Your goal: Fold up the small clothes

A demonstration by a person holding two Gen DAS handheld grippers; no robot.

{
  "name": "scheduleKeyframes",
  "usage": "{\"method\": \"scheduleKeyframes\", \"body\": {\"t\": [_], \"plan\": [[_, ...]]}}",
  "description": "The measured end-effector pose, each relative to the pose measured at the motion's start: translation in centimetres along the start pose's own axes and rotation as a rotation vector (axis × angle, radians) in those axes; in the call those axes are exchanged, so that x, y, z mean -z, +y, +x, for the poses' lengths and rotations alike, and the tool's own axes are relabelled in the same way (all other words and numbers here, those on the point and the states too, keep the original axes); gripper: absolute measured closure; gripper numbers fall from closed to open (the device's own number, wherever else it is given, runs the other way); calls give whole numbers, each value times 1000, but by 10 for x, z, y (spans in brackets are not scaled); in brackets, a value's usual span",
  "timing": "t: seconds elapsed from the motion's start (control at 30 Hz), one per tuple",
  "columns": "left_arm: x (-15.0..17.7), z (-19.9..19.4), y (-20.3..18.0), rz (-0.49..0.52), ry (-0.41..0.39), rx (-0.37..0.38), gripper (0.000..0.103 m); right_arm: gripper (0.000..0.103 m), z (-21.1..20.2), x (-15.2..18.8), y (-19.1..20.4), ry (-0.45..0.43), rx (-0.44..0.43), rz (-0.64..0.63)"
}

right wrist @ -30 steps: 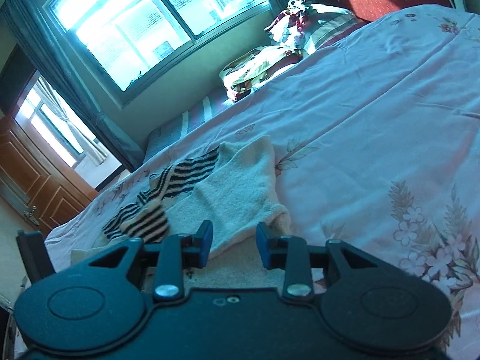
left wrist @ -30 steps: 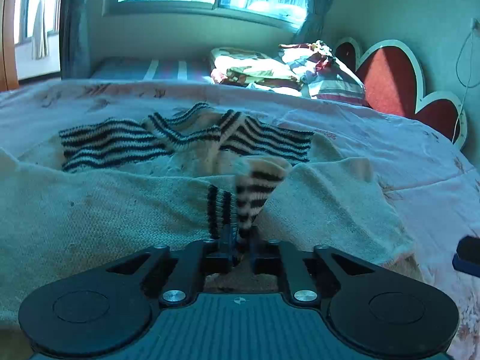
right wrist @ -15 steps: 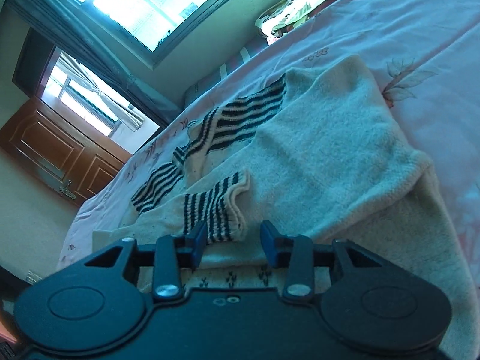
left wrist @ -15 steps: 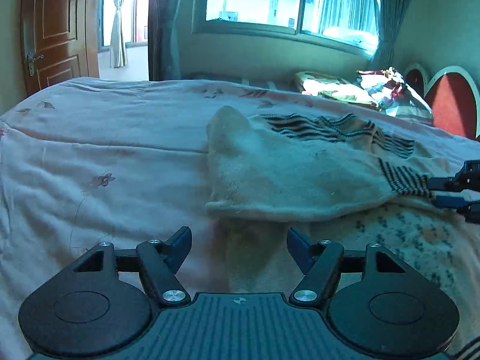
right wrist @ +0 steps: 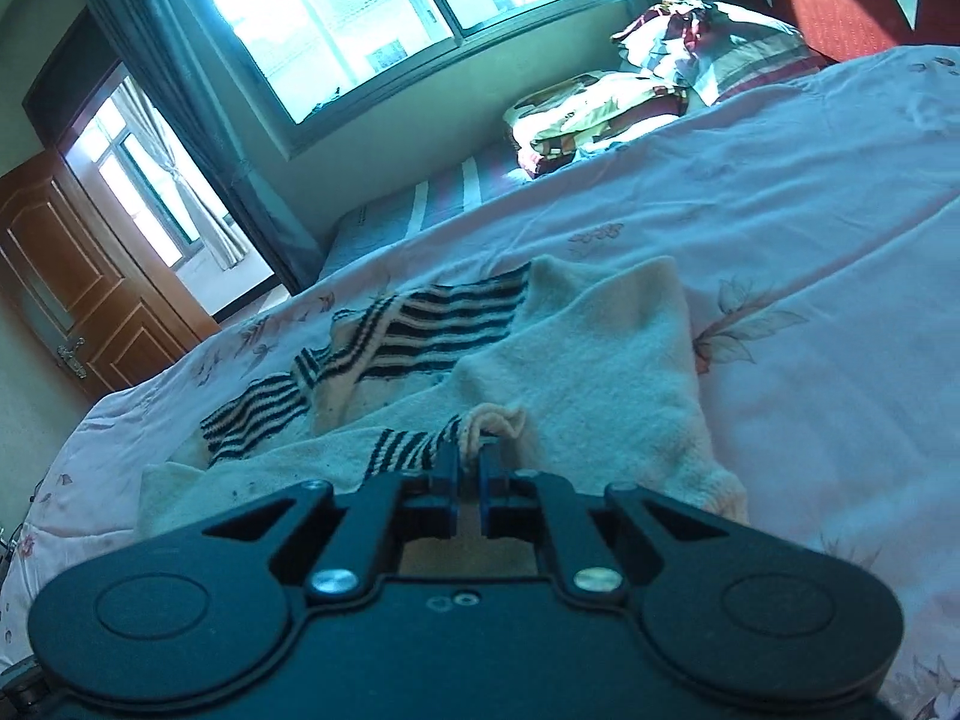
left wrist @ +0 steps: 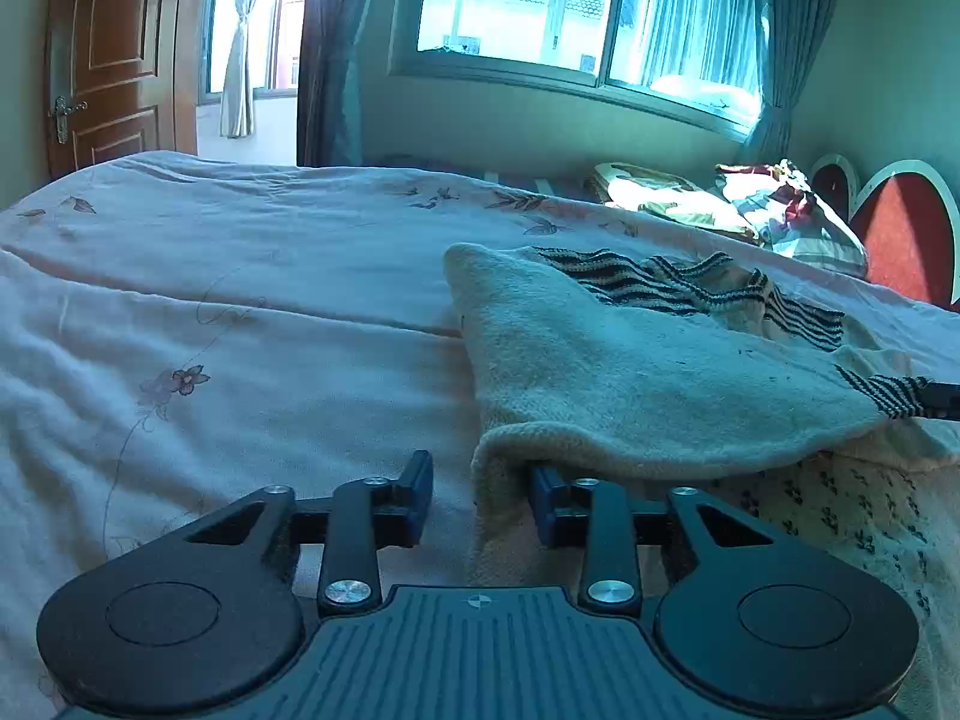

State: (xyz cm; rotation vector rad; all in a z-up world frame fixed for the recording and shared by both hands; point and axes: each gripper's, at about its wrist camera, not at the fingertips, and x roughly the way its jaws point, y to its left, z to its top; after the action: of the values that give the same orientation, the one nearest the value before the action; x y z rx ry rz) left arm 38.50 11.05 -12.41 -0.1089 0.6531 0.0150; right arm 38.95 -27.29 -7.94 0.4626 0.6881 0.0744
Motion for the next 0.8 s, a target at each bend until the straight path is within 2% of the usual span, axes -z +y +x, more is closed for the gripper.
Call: {"method": "scheduleKeyframes", "body": {"t": [0.03, 0.07, 0.1, 0.13, 0.2, 0.27, 0.3, 0.33, 0.37, 0.43, 0.53, 0.6, 0.73, 0.8], "plan": [[-1, 2, 0, -4, 4, 5, 75, 96, 2, 1, -2, 11, -2, 5], [-1, 5, 1, -12, 17, 18, 87, 96, 5, 2, -2, 22, -2, 1], [0, 8, 1, -24, 27, 27, 90, 96, 5, 4, 0, 26, -3, -9], [1, 6, 1, -35, 8, 27, 90, 96, 6, 5, 1, 26, -1, -18], [3, -6, 2, -56, -82, 27, 90, 96, 2, 6, 1, 17, -12, -15], [6, -11, -1, -36, -123, -11, 90, 96, 1, 8, 1, 16, 0, -37], [10, -9, -5, -6, -111, -28, 90, 96, 3, 10, 0, 32, 13, -46], [13, 1, -6, 1, -38, -35, 90, 96, 7, 12, -3, 56, 27, -42], [15, 6, -4, -14, -2, -23, 90, 95, 10, 13, -5, 66, 27, -34], [10, 0, 3, -45, 6, 6, 90, 95, 8, 13, -5, 60, 21, -30], [10, -14, 10, -47, -7, 44, 90, 95, 10, 11, -5, 64, 19, -25], [12, -23, 14, -56, -8, 40, 90, 95, 10, 11, -7, 67, 14, -9], [-1, -40, 30, -151, -77, 48, 90, 94, 11, 11, -8, 73, 15, -10], [-14, -34, 29, -188, -73, 89, 90, 94, 12, 12, -8, 74, 18, -13]]}}
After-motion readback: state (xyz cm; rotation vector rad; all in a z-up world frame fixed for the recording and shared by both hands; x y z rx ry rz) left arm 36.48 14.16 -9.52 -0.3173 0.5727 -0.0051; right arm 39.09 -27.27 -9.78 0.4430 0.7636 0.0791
